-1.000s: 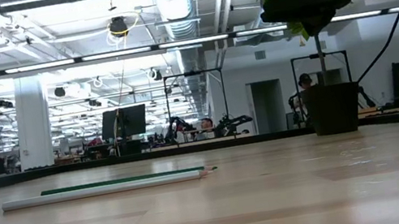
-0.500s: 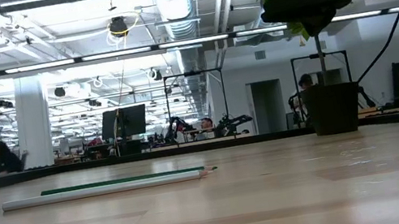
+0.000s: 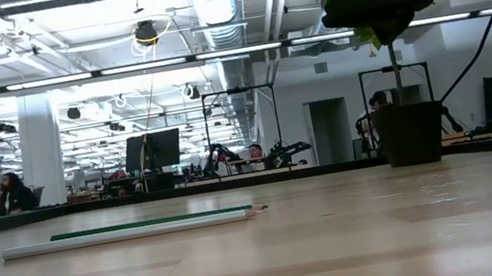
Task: Sort pens & pencils
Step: Put the green pencil in the blue bin
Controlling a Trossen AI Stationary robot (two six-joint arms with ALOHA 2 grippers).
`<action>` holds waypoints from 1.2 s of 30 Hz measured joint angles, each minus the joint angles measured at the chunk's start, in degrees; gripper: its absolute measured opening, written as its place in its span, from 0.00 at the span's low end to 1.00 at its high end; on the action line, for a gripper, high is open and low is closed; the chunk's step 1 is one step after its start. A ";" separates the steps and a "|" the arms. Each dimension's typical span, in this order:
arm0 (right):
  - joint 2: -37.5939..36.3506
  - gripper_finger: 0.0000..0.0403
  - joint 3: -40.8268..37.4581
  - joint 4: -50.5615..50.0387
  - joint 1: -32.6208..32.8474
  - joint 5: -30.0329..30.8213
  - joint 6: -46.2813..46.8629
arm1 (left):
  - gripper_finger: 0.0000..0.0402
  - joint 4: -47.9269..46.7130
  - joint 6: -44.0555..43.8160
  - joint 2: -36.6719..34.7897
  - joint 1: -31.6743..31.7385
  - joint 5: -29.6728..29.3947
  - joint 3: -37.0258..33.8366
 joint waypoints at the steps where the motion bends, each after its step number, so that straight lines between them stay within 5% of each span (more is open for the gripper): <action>1: -0.02 0.28 0.00 -0.02 0.00 0.00 -0.02 | 0.21 0.18 -0.27 -0.09 0.02 -0.13 0.00; 11: 0.00 0.28 0.00 -0.03 0.00 -0.01 -0.13 | 0.21 2.41 5.46 -8.59 -0.19 -1.09 0.02; 22: -0.02 0.28 0.00 -0.20 0.00 -0.02 -1.05 | 0.21 -4.19 10.17 -26.89 0.94 -18.63 0.13; 31: 0.00 0.28 0.00 -1.97 0.00 -0.02 -1.19 | 0.21 -5.96 9.00 -24.04 14.50 -22.50 0.11; 36: 0.00 0.28 0.00 -2.80 0.00 -0.02 -1.20 | 0.21 -5.90 10.54 -21.22 23.50 -16.40 0.11</action>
